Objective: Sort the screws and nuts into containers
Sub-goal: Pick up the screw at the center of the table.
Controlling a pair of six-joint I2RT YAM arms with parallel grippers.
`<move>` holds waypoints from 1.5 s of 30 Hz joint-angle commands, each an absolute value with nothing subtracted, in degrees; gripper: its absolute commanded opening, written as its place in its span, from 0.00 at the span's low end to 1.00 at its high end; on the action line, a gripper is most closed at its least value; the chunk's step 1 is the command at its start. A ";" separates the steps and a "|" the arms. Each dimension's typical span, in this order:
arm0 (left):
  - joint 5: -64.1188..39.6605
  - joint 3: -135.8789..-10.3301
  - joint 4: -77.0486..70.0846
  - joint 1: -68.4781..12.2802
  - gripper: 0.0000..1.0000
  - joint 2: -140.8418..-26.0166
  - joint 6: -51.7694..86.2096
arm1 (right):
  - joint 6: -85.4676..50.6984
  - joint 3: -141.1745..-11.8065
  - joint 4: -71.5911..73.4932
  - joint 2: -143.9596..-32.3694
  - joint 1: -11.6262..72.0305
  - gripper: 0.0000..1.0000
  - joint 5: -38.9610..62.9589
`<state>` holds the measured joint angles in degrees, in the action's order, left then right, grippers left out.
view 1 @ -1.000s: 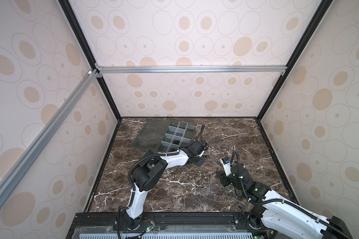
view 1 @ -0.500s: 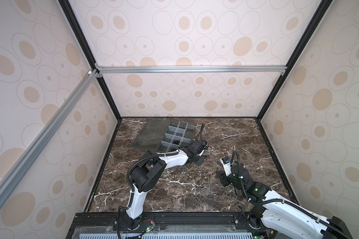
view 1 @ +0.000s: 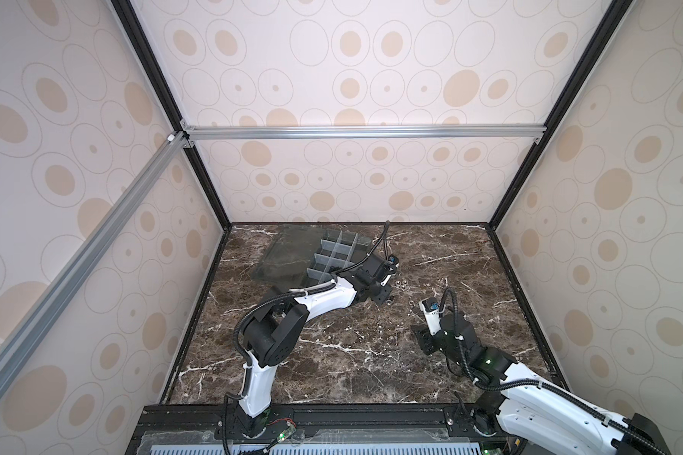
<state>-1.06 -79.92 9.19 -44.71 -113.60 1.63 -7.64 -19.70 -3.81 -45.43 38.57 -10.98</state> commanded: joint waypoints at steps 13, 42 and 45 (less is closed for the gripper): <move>-3.56 -77.02 6.36 -43.51 0.42 -118.09 -9.73 | -7.52 -20.04 -3.25 -44.63 39.06 0.53 -11.35; -4.75 -75.28 4.03 -43.16 0.03 -116.50 -11.22 | -7.73 -20.39 -3.43 -45.50 39.07 0.53 -12.13; -5.18 -75.70 3.60 -42.84 0.02 -113.84 -9.98 | -7.69 -20.39 -3.38 -45.52 39.03 0.53 -12.13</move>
